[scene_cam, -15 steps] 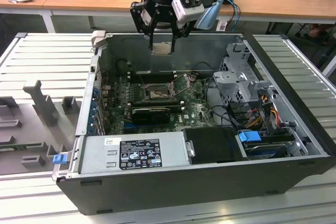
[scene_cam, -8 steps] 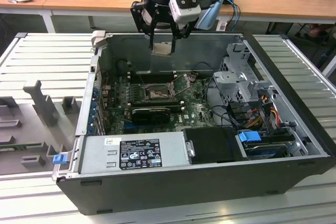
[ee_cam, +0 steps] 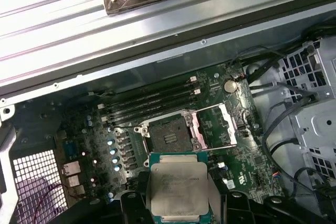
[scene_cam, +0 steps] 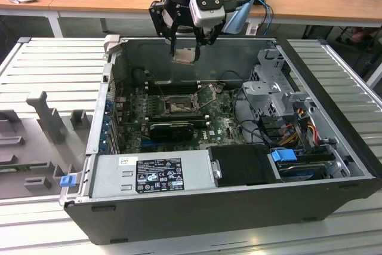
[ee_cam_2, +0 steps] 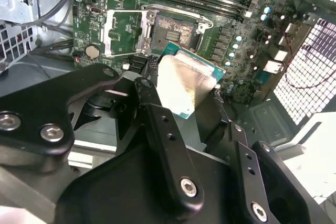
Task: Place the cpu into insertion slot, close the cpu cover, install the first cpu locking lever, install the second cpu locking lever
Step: 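Place the cpu into insertion slot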
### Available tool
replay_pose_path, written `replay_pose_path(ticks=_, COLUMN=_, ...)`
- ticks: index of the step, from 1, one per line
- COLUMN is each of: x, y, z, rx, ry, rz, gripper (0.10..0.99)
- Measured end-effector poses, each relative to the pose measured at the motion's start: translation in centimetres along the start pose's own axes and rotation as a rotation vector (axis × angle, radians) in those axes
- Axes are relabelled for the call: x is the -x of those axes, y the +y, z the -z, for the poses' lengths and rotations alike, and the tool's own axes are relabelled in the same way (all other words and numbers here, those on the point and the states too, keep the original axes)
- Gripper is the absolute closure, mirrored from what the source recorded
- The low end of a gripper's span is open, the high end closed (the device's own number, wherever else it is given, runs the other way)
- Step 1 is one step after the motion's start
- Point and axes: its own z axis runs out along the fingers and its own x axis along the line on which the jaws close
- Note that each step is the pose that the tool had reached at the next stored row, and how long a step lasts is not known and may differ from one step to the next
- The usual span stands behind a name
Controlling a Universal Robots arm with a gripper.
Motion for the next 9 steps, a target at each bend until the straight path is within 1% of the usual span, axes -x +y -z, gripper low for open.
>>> replay_pose_path(ticks=3, x=0.00, y=-0.02, z=-0.28, rx=-0.002, ry=-0.0005, rz=-0.001, gripper=0.557)
replay_pose_path(ticks=5, x=0.00, y=-0.03, z=-0.33, rx=-0.003, ry=-0.0010, rz=-0.004, gripper=0.557)
replay_pose_path(ticks=9, x=0.00, y=-0.03, z=-0.35, rx=-0.002, ry=-0.0045, rz=-0.041, gripper=0.557)
